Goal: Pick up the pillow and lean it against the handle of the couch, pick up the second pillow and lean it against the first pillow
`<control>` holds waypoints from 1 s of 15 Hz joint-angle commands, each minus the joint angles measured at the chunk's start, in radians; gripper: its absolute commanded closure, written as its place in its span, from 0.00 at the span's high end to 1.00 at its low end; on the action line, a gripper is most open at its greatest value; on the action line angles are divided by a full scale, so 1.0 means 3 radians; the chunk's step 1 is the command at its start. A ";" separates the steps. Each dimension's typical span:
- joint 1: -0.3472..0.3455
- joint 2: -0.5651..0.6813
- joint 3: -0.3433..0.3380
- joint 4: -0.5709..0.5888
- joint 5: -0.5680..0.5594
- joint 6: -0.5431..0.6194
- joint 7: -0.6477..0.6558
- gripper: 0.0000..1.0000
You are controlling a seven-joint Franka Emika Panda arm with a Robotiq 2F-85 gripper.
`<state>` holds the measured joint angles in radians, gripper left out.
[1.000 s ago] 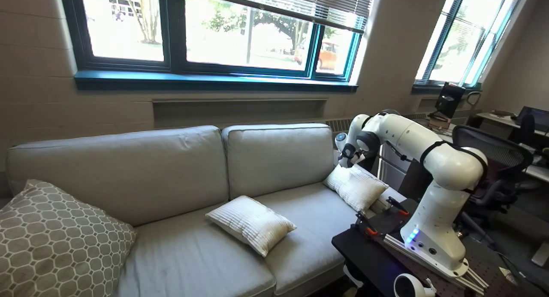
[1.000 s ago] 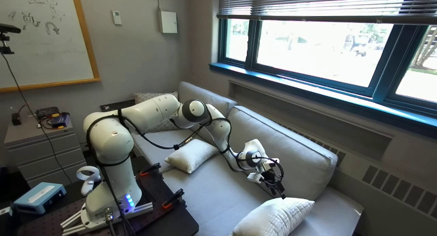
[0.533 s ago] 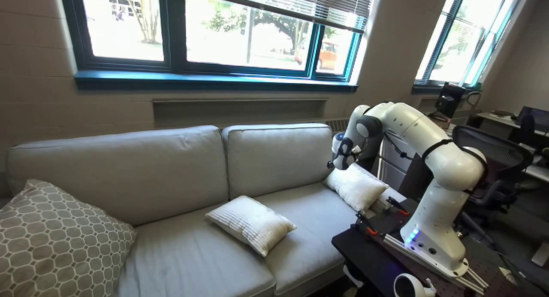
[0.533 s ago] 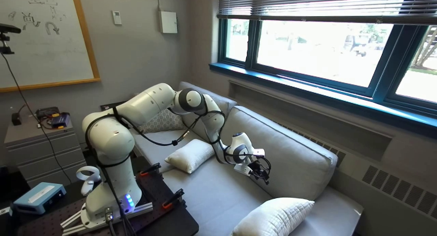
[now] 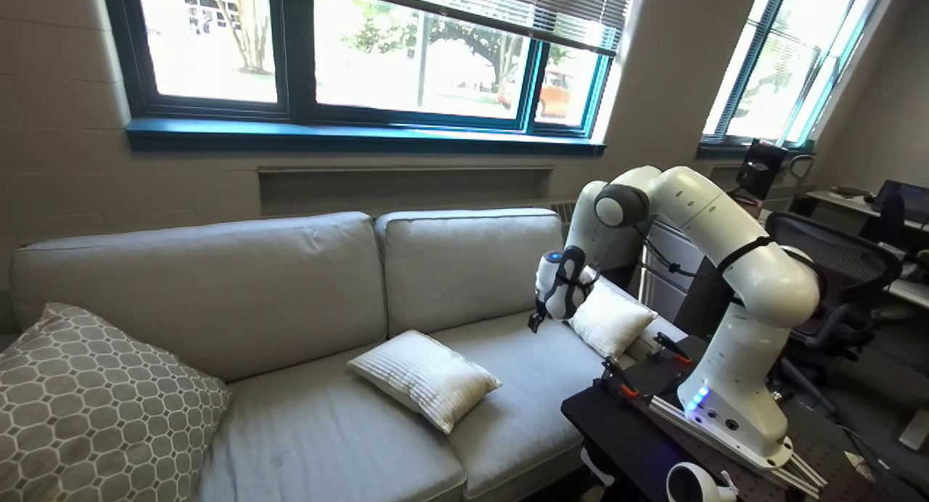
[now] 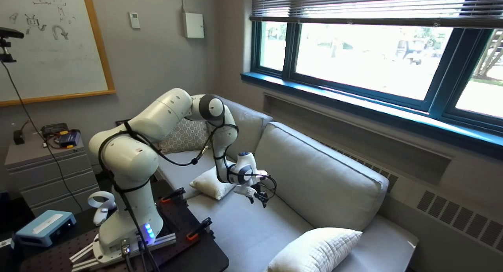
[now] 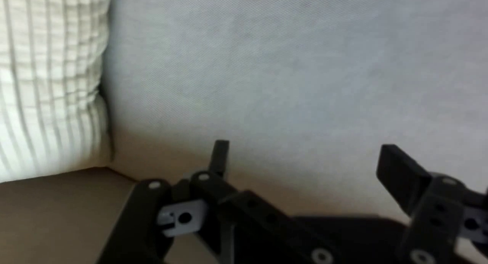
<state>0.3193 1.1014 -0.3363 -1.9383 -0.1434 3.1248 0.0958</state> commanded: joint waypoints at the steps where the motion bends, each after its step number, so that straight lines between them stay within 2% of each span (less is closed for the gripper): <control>1: 0.0129 0.0044 0.0003 0.0007 0.0103 -0.0036 -0.0012 1.00; 2: 0.0188 0.0062 0.0002 0.0012 0.0135 -0.0034 0.0001 1.00; 6: 0.0022 0.0063 -0.0014 0.0037 0.0136 -0.0011 -0.0049 1.00; 7: 0.0077 0.0103 -0.0038 0.0066 0.0148 0.0031 -0.0017 1.00; 10: -0.0011 0.0166 0.0384 0.0303 0.0234 -0.0189 0.0022 1.00; 12: 0.0025 0.0289 0.0667 0.0567 0.0293 -0.0281 0.0065 1.00; 15: -0.0108 0.0501 0.1239 0.1066 0.0415 -0.0327 0.0071 1.00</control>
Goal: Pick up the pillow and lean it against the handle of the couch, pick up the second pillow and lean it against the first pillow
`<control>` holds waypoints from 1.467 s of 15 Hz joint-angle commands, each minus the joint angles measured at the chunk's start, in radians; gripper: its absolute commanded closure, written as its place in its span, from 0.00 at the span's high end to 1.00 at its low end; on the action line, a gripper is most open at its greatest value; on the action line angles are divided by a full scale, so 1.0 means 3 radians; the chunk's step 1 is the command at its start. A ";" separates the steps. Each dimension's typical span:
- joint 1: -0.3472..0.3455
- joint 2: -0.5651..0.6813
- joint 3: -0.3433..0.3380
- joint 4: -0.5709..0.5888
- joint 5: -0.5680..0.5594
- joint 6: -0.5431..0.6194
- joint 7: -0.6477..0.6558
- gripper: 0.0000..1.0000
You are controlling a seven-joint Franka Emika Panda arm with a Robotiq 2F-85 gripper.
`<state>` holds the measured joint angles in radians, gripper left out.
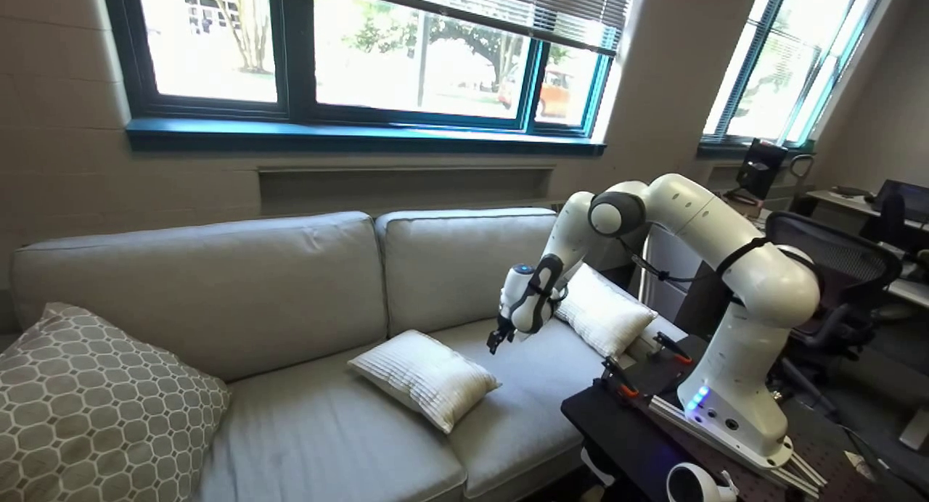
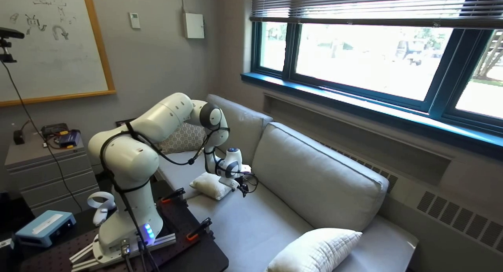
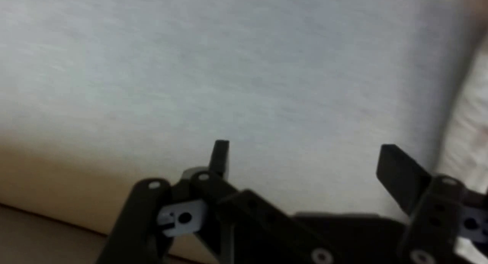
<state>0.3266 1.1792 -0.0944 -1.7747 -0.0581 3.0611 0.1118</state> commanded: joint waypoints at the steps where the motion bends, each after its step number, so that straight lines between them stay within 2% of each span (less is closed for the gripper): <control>1: -0.0139 0.0345 0.0592 0.0720 0.0181 -0.0159 0.0024 1.00; 3: -0.0116 0.0538 0.0879 0.1085 0.0272 -0.0187 0.0017 1.00; 6: -0.0321 0.0873 0.1436 0.1530 0.0354 -0.0158 -0.0169 1.00; 9: -0.0385 0.1371 0.1819 0.2001 0.0443 0.0038 -0.0224 1.00; 10: -0.0385 0.1316 0.1868 0.1866 0.0505 0.0206 -0.0158 1.00; 11: -0.0374 0.1044 0.1848 0.1427 0.0838 0.0494 -0.0236 1.00; 12: -0.0299 0.1100 0.1798 0.1427 0.0744 0.0776 0.0046 1.00; 16: 0.0343 0.1093 0.1331 0.1422 0.1296 0.1705 0.0527 1.00; 17: 0.0685 0.1093 0.1009 0.1846 0.1675 0.1416 0.0596 1.00; 18: 0.0893 0.1078 0.0801 0.1799 0.1935 0.1452 0.0647 1.00; 20: 0.1436 0.1016 0.0202 0.1708 0.2532 0.1354 0.0813 1.00; 22: 0.1921 0.0973 -0.0304 0.1459 0.3125 0.1309 0.0926 1.00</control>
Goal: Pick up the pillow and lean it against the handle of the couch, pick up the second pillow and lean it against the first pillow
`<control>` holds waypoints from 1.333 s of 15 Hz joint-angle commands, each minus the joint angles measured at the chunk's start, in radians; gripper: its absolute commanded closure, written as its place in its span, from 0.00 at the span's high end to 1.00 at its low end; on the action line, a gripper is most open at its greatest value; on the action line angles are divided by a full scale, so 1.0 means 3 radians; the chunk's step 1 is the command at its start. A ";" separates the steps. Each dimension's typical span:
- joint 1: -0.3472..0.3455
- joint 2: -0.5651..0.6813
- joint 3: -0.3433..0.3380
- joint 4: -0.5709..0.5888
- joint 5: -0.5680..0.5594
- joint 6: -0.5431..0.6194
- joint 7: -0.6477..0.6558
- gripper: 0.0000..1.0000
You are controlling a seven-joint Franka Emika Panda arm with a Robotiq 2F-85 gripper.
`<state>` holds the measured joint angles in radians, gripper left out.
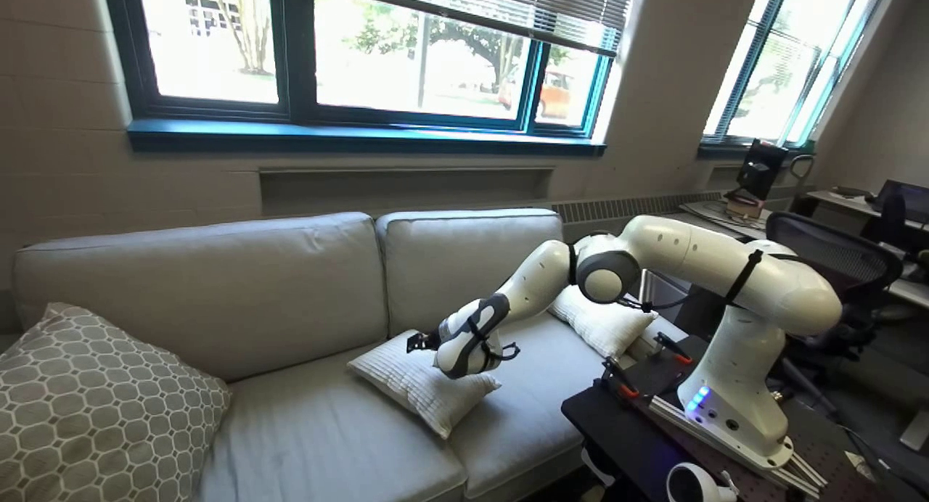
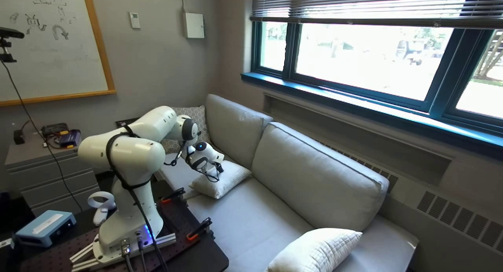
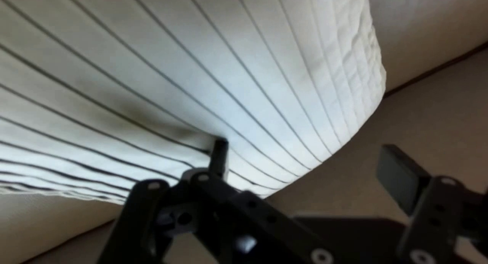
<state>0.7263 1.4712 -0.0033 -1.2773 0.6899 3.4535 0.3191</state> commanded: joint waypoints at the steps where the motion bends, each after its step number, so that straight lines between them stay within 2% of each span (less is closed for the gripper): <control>1: 0.0801 0.0002 -0.0804 -0.0320 0.0917 -0.0044 0.0258 1.00; 3: 0.1262 0.0013 -0.1259 -0.0608 0.1451 -0.0440 0.0318 1.00; 6: 0.1722 0.0029 -0.1708 -0.1073 0.1519 -0.1068 0.0718 1.00; 9: 0.1666 0.0036 -0.1700 -0.0992 0.1413 -0.1249 0.1062 1.00; 12: 0.1290 0.0033 -0.1396 -0.0613 0.1401 -0.1240 0.0589 1.00; 13: 0.1254 0.0032 -0.1372 -0.0601 0.1329 -0.1287 0.0556 1.00; 14: 0.1452 0.0031 -0.1502 -0.0771 0.1429 -0.1194 0.0729 1.00; 18: 0.1302 0.0031 -0.1416 -0.0670 0.1338 -0.1231 0.0661 1.00; 20: 0.1170 0.0031 -0.1291 -0.0523 0.1434 -0.1159 0.0675 1.00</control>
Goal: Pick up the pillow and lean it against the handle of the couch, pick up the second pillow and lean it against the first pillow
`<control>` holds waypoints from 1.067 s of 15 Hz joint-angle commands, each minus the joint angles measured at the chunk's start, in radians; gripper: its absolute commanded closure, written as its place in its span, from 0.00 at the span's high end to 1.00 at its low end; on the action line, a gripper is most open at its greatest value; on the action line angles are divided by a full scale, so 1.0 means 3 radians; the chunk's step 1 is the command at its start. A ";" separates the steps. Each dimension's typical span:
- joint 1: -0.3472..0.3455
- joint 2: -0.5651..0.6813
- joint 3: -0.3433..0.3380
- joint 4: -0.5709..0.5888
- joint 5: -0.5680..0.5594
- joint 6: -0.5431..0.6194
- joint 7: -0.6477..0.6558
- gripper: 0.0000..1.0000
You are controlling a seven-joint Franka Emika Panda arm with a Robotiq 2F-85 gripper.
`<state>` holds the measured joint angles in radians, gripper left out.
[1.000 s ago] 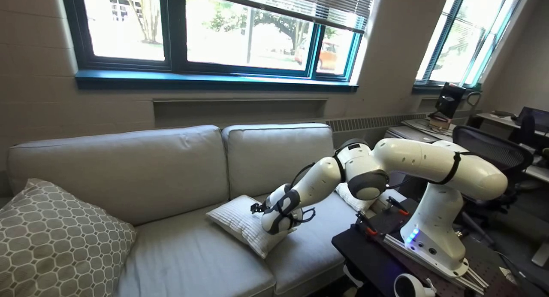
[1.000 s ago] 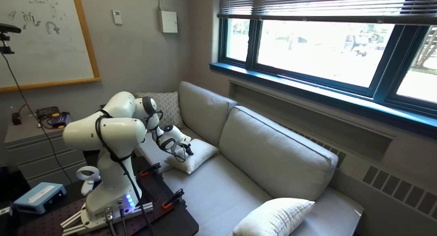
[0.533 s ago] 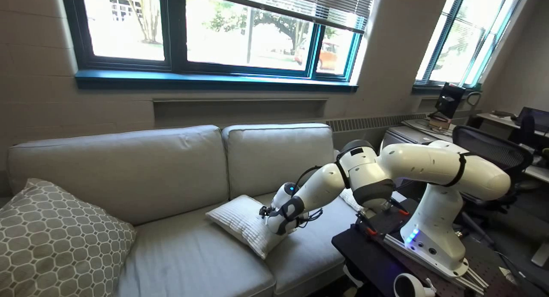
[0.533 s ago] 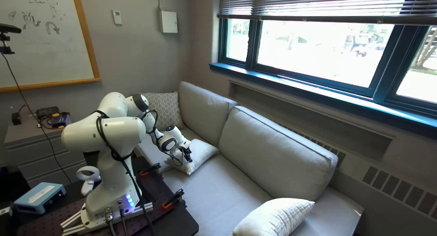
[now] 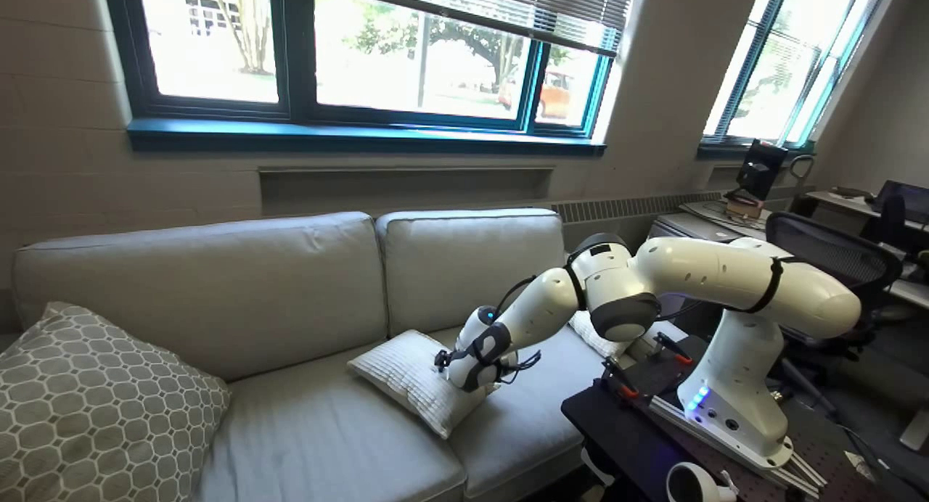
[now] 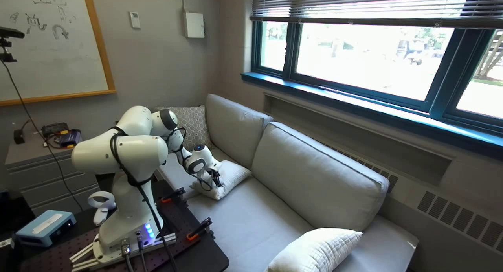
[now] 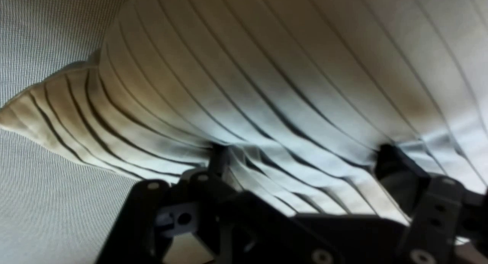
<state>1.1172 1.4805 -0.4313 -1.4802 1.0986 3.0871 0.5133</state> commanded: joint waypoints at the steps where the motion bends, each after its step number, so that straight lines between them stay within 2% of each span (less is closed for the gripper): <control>1: -0.0134 -0.0001 0.0139 0.0156 0.0118 0.0131 0.0127 1.00; 4: -0.0148 -0.0021 0.0116 0.0150 0.0330 0.0169 0.0431 1.00; 9: -0.0187 -0.0224 0.0095 -0.0123 0.0707 0.0212 0.0802 1.00; 14: -0.0233 -0.0508 0.0186 -0.0392 0.1298 0.0543 0.0864 1.00; 16: -0.0290 -0.0582 0.0238 -0.0369 0.1568 0.0639 0.0832 1.00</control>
<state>1.0566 1.3863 -0.4020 -1.5476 1.4788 3.2420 0.7638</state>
